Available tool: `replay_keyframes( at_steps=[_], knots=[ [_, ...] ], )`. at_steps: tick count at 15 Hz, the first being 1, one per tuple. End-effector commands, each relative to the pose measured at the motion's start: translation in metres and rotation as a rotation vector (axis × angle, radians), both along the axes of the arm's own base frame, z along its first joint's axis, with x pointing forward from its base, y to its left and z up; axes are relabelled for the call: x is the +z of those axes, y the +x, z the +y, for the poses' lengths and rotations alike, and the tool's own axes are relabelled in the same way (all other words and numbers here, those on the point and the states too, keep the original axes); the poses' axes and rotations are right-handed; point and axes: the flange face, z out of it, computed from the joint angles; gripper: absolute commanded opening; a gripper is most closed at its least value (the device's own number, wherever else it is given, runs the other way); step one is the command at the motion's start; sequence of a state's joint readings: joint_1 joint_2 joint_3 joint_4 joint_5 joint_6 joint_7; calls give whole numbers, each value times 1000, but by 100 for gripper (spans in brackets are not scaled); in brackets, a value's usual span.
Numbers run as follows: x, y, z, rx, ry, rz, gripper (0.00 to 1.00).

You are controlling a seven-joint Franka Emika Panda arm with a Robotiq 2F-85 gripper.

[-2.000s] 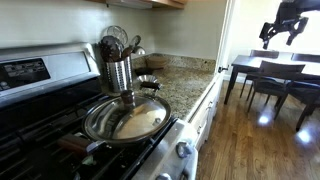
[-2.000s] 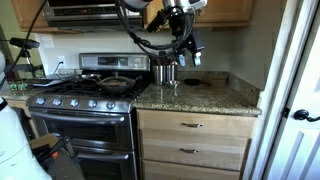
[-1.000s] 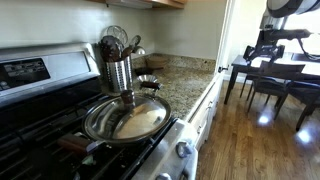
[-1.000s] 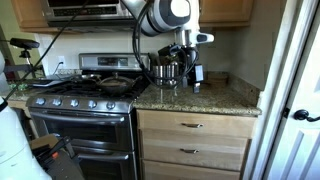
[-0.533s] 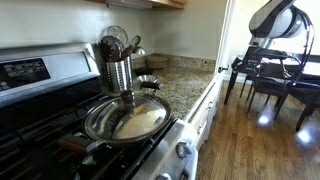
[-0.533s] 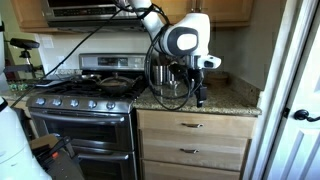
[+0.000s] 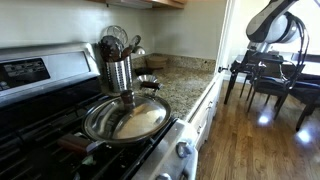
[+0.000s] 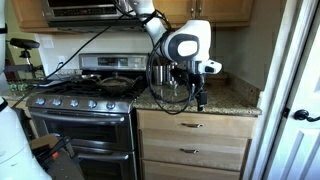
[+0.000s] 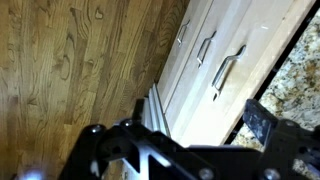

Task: Open the first top drawer

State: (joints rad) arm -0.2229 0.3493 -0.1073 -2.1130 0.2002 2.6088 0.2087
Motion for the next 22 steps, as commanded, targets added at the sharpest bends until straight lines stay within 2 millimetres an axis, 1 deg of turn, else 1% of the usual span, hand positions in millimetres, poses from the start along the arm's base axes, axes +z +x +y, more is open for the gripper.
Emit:
replay_keyframes(
  at_steps=[1, 4, 7, 10, 12, 13, 17, 22],
  knots=[
    [-15, 8, -1, -15, -1, -11, 100],
    [-48, 18, -5, -45, 32, -4, 100],
    [-78, 26, -9, -99, 106, -12, 100],
    [-100, 33, -12, -120, 144, -35, 100],
    [-103, 34, -14, -101, 137, -48, 100],
    [-105, 31, -8, -108, 127, -11, 100],
    [-110, 31, -8, -105, 127, -7, 100],
    [-138, 44, -3, -83, 154, 0, 100]
  ],
)
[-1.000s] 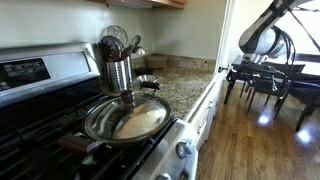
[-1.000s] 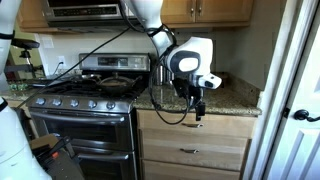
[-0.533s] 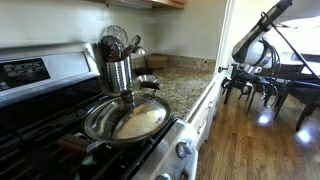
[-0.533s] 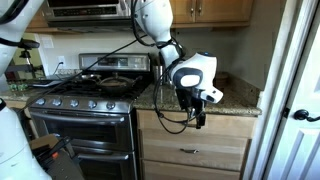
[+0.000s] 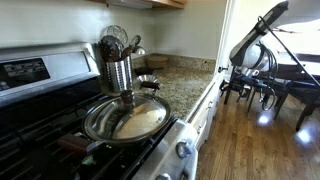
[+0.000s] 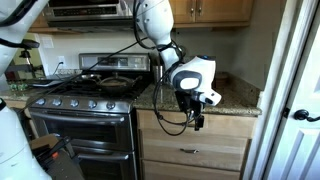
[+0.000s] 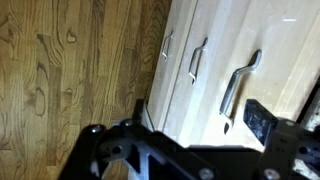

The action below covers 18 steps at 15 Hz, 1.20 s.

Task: Open the first top drawer

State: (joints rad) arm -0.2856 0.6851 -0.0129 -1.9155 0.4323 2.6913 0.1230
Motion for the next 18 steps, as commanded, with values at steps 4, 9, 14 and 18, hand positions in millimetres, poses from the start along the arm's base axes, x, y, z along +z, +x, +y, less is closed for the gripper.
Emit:
replay_keyframes(
  at_steps=[4, 9, 14, 18],
  knots=[
    [-33, 15, -1, 0, 37, 6, 100],
    [-50, 16, -6, -34, 69, 1, 100],
    [-59, 18, -11, -56, 118, -22, 100],
    [-63, 23, -14, -61, 145, -33, 100]
  ],
)
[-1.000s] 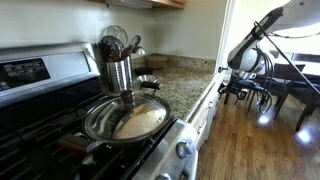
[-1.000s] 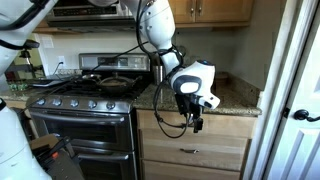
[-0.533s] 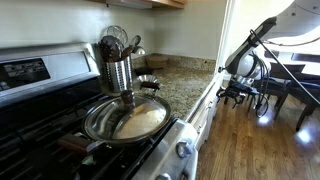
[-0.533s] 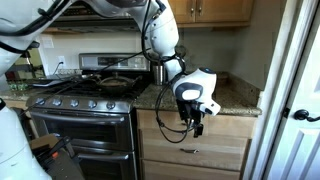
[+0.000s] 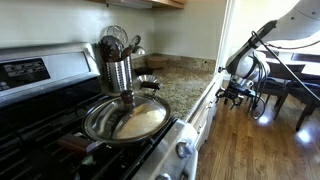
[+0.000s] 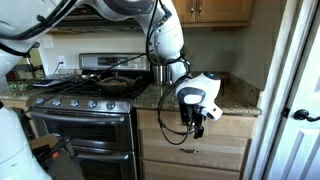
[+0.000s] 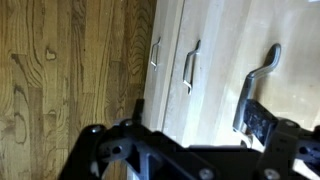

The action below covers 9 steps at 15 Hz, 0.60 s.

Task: Open the first top drawer

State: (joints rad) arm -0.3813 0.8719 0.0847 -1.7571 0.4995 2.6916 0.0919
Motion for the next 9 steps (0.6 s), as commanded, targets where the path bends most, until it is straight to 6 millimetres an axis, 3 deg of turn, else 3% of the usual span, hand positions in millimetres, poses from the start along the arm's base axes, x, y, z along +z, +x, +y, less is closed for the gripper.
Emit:
replay_keyframes(
  at_steps=[1, 9],
  knots=[
    [-2, 9, -4, -5, 44, -19, 100],
    [-9, 23, -1, 0, 53, -23, 100]
  ],
)
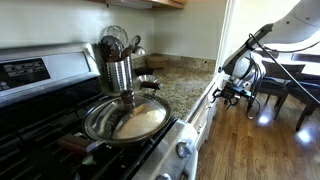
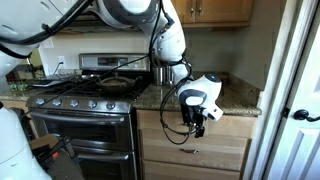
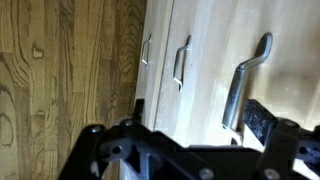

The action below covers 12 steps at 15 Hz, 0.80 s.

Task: Open the first top drawer

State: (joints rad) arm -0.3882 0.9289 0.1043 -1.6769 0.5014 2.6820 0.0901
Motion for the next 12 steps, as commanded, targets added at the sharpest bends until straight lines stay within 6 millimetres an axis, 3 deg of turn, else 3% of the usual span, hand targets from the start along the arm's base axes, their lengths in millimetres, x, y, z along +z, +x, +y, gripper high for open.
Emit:
replay_keyframes(
  at_steps=[1, 12],
  knots=[
    [-2, 6, -3, 0, 39, 2, 100],
    [-19, 15, -3, 19, 52, 6, 100]
  ],
)
